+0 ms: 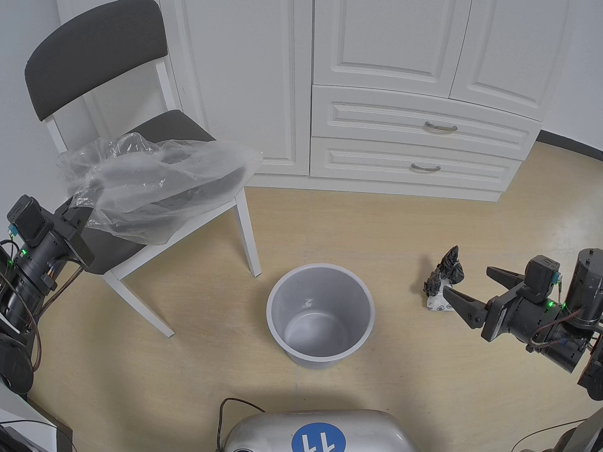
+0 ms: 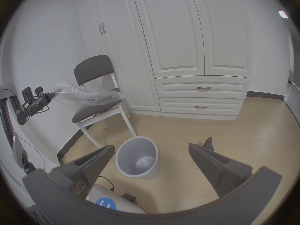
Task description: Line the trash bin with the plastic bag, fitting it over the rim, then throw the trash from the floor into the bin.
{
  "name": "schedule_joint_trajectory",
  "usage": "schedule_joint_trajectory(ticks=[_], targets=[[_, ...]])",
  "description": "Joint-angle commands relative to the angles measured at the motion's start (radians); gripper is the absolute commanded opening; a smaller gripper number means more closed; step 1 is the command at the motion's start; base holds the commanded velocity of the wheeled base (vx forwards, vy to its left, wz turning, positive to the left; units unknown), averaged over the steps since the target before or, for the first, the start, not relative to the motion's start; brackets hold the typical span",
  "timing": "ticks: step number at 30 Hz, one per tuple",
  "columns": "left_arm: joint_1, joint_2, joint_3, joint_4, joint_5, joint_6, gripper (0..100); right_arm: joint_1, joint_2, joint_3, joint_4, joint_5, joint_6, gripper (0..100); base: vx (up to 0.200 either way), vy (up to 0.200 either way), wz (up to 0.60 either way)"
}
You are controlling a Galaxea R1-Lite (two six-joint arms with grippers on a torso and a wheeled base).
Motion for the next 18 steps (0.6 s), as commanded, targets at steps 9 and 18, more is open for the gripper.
schedule_joint_trajectory(ticks=[9, 18], targets=[[-0.147, -0.110, -0.009, 0.004, -0.001, 0.001, 0, 0.044, 0.014, 0.008, -0.002, -0.009, 0.006, 100, 0.000, 0.000, 0.00], [-0.282, -0.136, -0.022, 0.046, 0.001, 0.016, 0, 0.091, 0.018, 0.005, -0.027, -0.036, 0.025, 100, 0.000, 0.000, 0.00]])
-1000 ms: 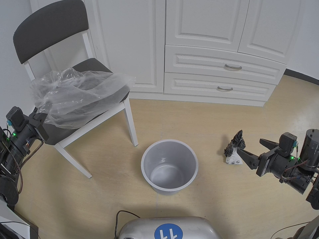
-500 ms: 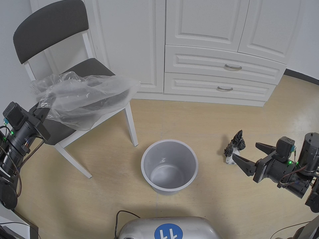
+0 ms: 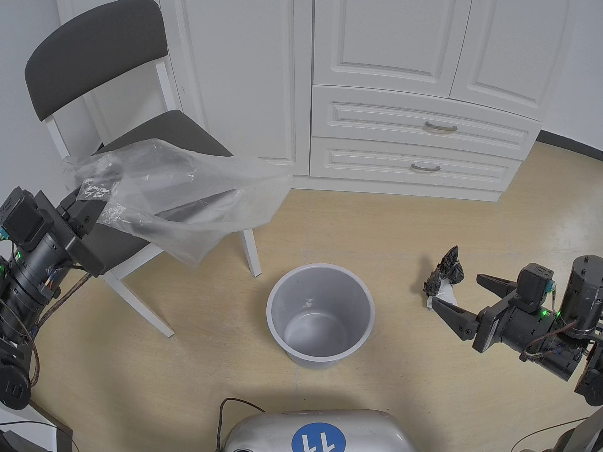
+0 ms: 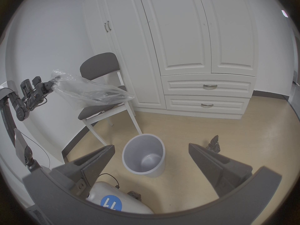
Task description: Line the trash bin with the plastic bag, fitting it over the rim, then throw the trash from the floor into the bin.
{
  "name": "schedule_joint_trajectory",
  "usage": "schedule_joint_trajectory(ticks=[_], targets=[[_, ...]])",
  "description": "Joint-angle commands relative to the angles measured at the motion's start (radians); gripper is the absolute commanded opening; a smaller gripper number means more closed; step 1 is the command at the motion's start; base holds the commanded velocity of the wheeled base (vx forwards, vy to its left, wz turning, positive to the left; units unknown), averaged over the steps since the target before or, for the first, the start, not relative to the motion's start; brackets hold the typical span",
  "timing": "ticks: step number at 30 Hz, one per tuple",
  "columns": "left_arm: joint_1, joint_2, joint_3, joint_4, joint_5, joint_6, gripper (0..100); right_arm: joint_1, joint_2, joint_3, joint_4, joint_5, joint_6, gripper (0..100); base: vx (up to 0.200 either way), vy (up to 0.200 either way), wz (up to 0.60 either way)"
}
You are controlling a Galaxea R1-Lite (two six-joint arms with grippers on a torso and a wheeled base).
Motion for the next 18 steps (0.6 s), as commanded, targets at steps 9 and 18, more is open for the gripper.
schedule_joint_trajectory(ticks=[9, 18], targets=[[-0.187, -0.139, -0.079, 0.188, 0.000, 0.006, 0, 0.089, 0.045, 0.017, -0.053, -0.018, 0.027, 100, 0.000, 0.000, 0.00], [-0.220, -0.192, -0.073, 0.236, 0.002, 0.007, 0, 0.104, 0.024, 0.020, -0.051, -0.039, 0.016, 100, 0.000, 0.000, 0.00]])
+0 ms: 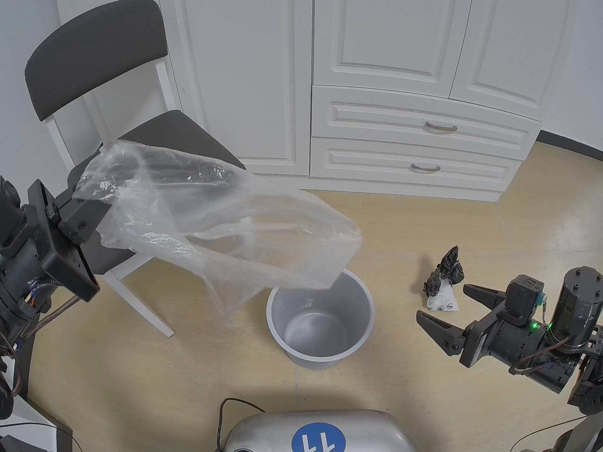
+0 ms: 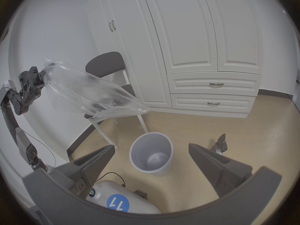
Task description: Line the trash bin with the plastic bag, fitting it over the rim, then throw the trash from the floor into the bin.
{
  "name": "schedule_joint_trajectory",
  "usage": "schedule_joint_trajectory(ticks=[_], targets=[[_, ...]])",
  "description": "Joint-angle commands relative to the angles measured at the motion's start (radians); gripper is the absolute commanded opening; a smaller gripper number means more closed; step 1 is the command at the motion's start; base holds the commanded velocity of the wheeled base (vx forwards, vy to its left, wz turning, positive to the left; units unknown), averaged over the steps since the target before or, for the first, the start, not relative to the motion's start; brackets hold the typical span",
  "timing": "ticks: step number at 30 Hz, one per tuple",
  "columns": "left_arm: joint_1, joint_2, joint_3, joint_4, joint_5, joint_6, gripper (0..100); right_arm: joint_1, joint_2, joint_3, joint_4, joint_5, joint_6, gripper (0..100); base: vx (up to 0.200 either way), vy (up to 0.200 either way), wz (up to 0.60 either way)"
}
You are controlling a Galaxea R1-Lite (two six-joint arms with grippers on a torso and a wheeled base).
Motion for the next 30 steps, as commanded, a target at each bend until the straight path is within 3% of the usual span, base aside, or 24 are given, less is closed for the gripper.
schedule_joint_trajectory(ticks=[1, 7, 30], targets=[[-0.008, -0.040, 0.007, 0.000, 0.000, 0.000, 0, 0.016, -0.015, 0.000, 0.006, 0.002, -0.005, 100, 0.000, 0.000, 0.00], [-0.048, -0.086, 0.004, 0.006, 0.000, 0.002, 0, 0.097, 0.009, -0.001, -0.002, 0.001, 0.008, 100, 0.000, 0.000, 0.00], [-0.124, -0.137, -0.007, 0.043, -0.009, 0.002, 0, 0.114, 0.012, 0.011, 0.000, 0.005, 0.048, 100, 0.000, 0.000, 0.00]])
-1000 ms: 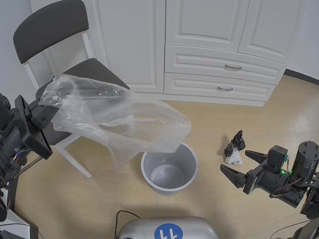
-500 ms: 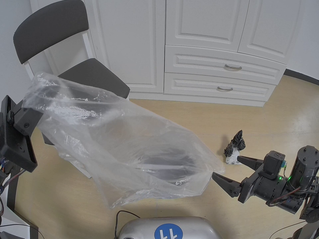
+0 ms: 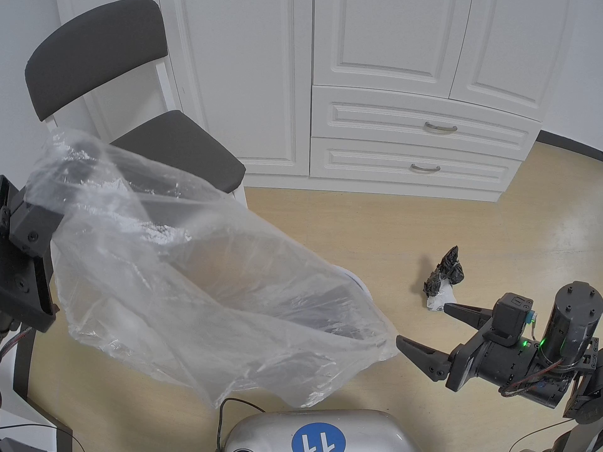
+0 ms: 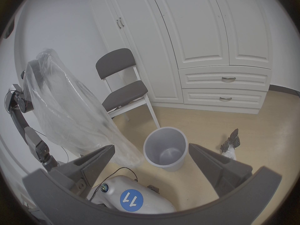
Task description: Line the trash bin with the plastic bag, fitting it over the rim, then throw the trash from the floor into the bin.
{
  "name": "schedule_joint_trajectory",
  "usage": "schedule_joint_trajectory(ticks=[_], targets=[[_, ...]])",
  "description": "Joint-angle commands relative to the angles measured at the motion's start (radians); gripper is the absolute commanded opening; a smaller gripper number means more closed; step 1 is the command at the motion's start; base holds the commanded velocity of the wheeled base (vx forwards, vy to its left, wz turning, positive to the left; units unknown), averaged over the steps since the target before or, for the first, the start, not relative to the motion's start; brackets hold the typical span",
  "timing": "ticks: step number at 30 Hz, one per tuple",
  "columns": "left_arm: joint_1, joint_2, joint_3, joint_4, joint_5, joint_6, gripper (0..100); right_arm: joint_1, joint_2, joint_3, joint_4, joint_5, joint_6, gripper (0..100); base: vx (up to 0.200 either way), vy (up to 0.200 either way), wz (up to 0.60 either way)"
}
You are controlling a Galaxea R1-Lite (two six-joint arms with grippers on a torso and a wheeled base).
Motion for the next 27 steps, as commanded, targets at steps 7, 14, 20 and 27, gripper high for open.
schedule_joint_trajectory(ticks=[7, 14, 20, 27], targets=[[-0.015, -0.007, -0.024, 0.002, 0.001, -0.001, 0, 0.011, -0.018, -0.114, 0.013, 0.009, -0.007, 100, 0.000, 0.000, 0.00], [-0.032, -0.035, -0.003, 0.010, 0.001, -0.001, 0, 0.126, 0.045, -0.100, 0.000, 0.021, 0.007, 100, 0.000, 0.000, 0.00], [-0.037, -0.067, 0.013, 0.032, 0.001, -0.001, 0, 0.215, 0.094, -0.069, -0.002, 0.011, 0.009, 100, 0.000, 0.000, 0.00], [-0.037, -0.091, 0.016, 0.062, -0.001, -0.001, 0, 0.242, 0.132, -0.057, -0.014, 0.006, 0.026, 100, 0.000, 0.000, 0.00]])
